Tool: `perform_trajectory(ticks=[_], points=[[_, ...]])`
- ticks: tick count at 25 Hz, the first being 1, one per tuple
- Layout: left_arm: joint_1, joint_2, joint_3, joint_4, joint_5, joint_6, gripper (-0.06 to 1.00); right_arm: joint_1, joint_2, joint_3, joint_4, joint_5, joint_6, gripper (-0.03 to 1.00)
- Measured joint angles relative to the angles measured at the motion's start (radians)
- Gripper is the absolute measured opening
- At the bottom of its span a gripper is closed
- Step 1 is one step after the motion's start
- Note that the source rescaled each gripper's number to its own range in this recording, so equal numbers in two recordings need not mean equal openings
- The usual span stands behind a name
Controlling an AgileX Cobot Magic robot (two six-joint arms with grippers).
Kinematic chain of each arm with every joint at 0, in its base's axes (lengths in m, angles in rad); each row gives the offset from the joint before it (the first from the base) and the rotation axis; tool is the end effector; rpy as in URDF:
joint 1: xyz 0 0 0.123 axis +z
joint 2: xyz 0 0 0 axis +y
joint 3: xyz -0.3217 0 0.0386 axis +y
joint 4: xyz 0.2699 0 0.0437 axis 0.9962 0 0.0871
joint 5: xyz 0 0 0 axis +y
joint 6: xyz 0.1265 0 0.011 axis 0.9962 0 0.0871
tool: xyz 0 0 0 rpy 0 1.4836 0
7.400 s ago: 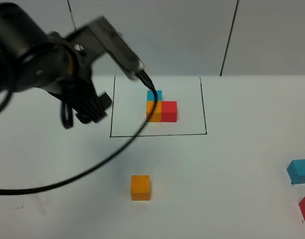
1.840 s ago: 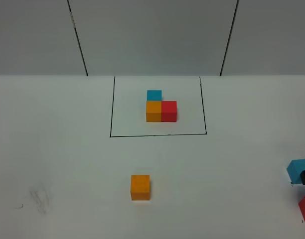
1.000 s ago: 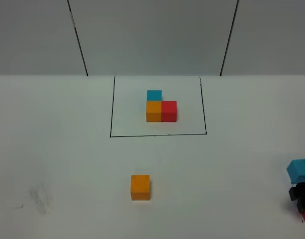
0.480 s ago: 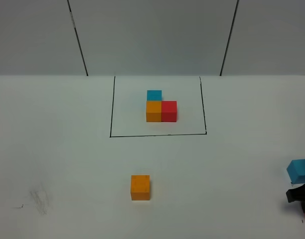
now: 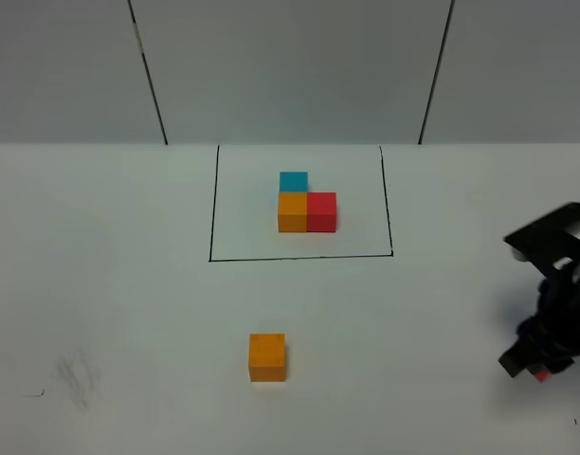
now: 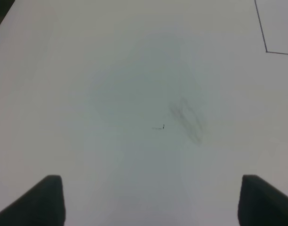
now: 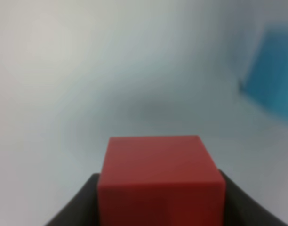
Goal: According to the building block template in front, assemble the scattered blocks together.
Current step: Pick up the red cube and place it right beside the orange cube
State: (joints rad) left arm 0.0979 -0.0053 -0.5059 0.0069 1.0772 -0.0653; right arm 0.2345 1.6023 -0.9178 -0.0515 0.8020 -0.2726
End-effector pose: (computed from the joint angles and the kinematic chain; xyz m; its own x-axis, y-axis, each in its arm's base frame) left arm 0.0047 0.0012 0.2715 -0.4512 -0.1066 -0.8860 -0.1313 0.9900 -0.0522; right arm 0.2998 0.0668 0.1815 -0.8444 -0.5136 -0.1522 -0.5062 0.8580 -0.0867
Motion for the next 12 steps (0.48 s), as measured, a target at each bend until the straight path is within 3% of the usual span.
perform_trajectory(ticks=[6, 12], points=[[0.000, 0.000, 0.000, 0.000, 0.000, -0.001, 0.63, 0.212, 0.033, -0.151, -0.012, -0.008, -0.313, 0.01], [0.000, 0.000, 0.000, 0.000, 0.000, -0.001, 0.63, 0.297, 0.138, -0.272, -0.012, 0.003, -0.504, 0.01]])
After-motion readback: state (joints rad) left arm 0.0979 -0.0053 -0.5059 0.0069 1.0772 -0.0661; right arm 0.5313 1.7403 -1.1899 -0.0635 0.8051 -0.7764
